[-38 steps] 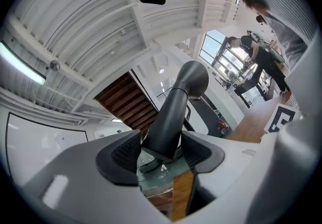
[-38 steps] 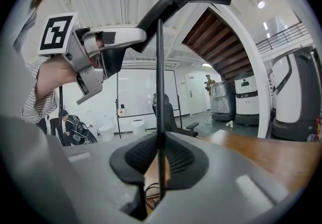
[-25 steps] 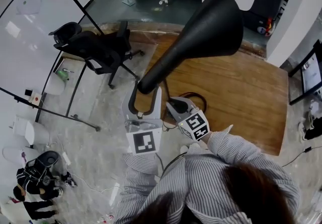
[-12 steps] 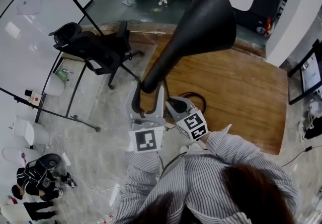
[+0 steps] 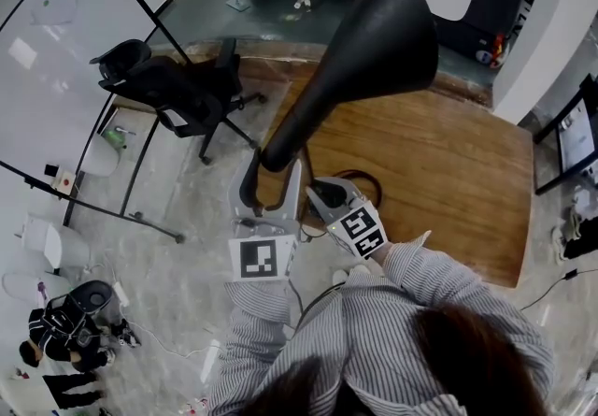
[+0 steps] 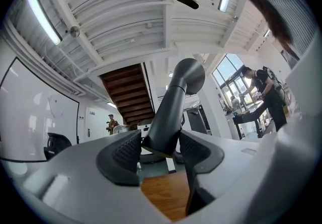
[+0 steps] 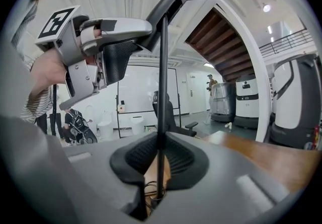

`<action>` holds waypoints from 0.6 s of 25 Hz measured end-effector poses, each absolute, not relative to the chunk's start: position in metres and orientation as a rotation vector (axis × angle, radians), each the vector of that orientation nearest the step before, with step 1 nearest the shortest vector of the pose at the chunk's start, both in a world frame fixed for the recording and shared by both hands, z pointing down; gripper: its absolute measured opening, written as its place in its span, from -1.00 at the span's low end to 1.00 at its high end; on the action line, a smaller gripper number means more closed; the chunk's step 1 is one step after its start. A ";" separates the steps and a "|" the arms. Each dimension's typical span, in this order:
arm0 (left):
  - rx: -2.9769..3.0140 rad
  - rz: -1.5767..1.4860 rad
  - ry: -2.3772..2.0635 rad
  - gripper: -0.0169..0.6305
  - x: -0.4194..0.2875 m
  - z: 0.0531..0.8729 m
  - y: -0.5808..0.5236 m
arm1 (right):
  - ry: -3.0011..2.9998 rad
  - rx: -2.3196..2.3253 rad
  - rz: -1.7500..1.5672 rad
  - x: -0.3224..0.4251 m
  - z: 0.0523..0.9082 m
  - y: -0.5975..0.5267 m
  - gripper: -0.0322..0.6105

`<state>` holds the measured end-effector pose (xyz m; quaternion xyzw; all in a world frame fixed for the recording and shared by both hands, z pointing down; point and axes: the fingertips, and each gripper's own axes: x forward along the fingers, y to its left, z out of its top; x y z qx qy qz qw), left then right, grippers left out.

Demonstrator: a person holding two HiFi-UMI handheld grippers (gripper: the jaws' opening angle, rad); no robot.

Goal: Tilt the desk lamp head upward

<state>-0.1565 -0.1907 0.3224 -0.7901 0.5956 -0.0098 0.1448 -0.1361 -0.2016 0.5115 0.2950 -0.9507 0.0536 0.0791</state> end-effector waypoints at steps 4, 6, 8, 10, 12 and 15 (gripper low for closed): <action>-2.292 0.037 1.720 -0.21 -0.158 0.317 -0.189 | -2.839 0.779 0.186 -0.136 0.510 -0.202 -0.77; -2.295 0.044 1.727 -0.20 -0.160 0.315 -0.186 | -2.839 0.737 0.202 -0.135 0.508 -0.201 -0.77; -2.303 0.052 1.737 -0.19 -0.162 0.313 -0.182 | -2.843 0.706 0.218 -0.133 0.505 -0.199 -0.76; -2.314 0.062 1.754 -0.19 -0.164 0.315 -0.177 | -2.860 0.694 0.218 -0.127 0.498 -0.197 -0.76; -2.314 0.113 1.799 -0.19 -0.168 0.319 -0.170 | -2.889 0.716 0.201 -0.118 0.488 -0.195 -0.76; -2.347 0.186 1.861 -0.19 -0.170 0.336 -0.160 | -2.929 0.752 0.192 -0.105 0.475 -0.188 -0.76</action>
